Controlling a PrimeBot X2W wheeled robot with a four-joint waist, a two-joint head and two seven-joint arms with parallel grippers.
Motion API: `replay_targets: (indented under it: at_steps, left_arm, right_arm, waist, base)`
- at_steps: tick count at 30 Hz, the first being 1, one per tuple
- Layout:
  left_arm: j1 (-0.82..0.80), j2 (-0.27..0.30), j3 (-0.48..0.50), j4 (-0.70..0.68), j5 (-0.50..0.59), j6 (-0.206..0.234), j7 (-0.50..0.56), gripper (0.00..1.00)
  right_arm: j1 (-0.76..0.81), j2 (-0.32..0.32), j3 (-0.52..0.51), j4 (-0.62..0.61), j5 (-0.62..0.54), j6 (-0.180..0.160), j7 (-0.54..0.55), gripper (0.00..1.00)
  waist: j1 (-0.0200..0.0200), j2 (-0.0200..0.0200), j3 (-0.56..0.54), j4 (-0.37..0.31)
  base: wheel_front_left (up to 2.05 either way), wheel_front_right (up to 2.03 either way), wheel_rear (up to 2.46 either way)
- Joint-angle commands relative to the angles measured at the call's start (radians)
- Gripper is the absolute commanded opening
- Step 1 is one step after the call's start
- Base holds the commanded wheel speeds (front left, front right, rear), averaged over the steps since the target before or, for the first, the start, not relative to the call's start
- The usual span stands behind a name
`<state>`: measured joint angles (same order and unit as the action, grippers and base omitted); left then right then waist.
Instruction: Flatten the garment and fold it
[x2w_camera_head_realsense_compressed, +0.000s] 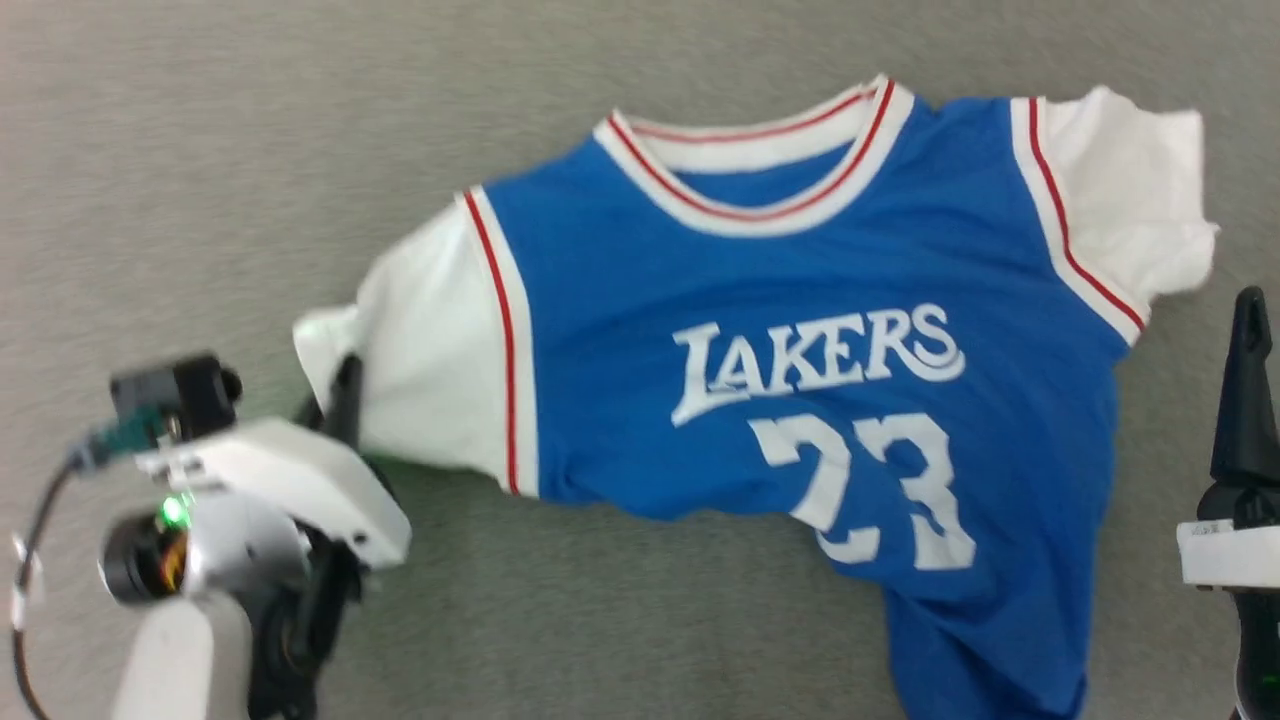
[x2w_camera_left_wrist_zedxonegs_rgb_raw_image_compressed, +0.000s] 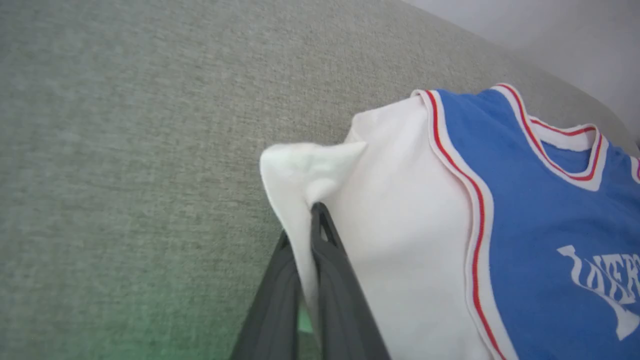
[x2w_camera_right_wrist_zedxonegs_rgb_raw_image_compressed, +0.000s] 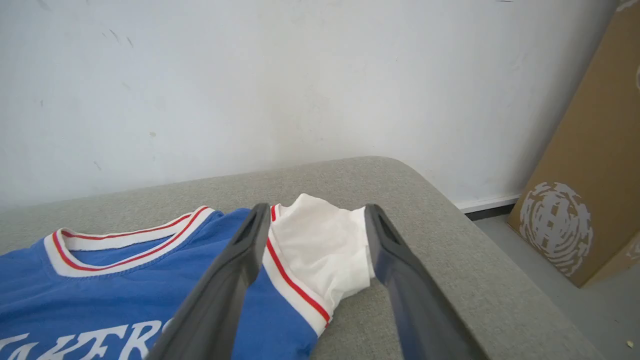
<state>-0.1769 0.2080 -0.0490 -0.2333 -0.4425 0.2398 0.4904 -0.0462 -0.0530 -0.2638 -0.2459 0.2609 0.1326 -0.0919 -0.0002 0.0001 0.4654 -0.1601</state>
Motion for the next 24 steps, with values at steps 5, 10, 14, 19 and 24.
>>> replay_targets:
  at_steps: [5,10,14,19,24]
  left_arm:
    - [0.059,-0.035,-0.014,-0.031,-0.001,-0.015,-0.098,1.0]
    - [0.033,-0.005,-0.033,-0.039,0.066,-0.032,-0.168,1.0]
    - [-0.011,0.023,-0.068,-0.011,0.112,-0.054,-0.173,1.0]
    - [-0.081,0.047,-0.137,0.085,0.163,-0.08,-0.111,1.0]
    - [-0.113,0.055,-0.164,0.168,0.179,-0.067,-0.012,1.0]
  right_arm:
    - [0.017,0.003,0.006,-0.041,-0.022,-0.002,0.039,1.0]
    - [0.029,0.003,0.012,-0.06,-0.024,-0.002,0.062,1.0]
    - [0.029,0.003,0.013,-0.077,-0.027,-0.002,0.073,1.0]
    - [0.018,0.003,0.017,-0.093,-0.028,-0.002,0.085,1.0]
    - [0.008,0.003,0.011,-0.094,-0.026,-0.002,0.086,1.0]
  waist:
    - [0.0002,-0.0001,-0.108,0.132]
    - [0.0002,-0.0001,-0.113,0.148]
    - [0.0002,-0.0001,-0.09,0.148]
    - [0.0002,-0.0001,-0.05,0.134]
    - [0.0002,-0.0001,-0.026,0.116]
  base:
    - [0.0,0.0,0.0]
    - [0.0,0.0,0.0]
    - [0.0,0.0,0.0]
    - [0.0,0.0,0.0]
    - [0.0,0.0,0.0]
